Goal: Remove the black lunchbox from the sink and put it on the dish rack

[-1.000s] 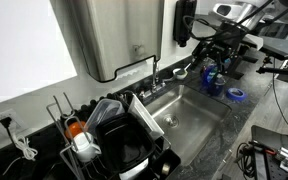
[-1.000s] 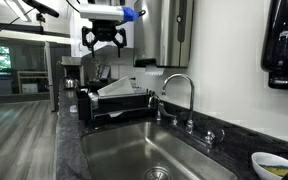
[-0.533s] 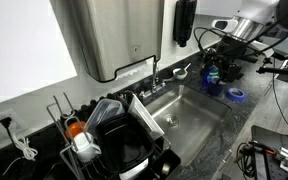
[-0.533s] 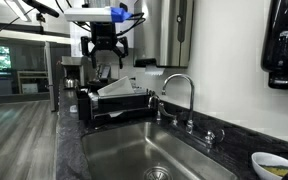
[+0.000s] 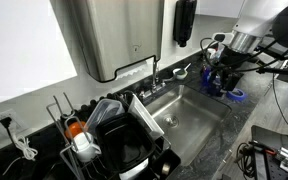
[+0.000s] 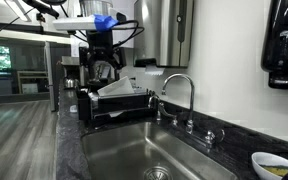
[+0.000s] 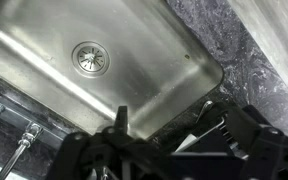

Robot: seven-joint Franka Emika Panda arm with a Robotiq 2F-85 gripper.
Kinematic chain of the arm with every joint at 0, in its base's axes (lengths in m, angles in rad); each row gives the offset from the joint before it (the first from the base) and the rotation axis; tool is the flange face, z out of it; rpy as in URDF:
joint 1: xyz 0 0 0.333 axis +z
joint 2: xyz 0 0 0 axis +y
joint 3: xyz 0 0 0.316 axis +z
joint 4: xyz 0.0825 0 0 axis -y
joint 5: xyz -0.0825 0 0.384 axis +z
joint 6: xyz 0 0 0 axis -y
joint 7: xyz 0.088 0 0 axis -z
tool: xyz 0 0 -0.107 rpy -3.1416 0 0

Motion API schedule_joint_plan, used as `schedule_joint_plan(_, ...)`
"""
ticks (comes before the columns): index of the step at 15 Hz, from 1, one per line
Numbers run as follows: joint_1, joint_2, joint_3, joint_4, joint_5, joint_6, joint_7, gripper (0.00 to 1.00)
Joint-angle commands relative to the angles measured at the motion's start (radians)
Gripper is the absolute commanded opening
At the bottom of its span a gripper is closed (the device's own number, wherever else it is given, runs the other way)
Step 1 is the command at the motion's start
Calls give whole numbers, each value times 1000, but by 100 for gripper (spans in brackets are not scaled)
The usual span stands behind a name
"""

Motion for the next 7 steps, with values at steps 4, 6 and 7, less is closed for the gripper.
schedule_joint_plan(4,21,-1,-20,-20,-36,-4,39,100)
schedule_joint_plan(6,22,-1,-19,-25,-49,-4,45,100)
schedule_joint_plan(7,22,-1,-19,-25,-49,-4,45,100)
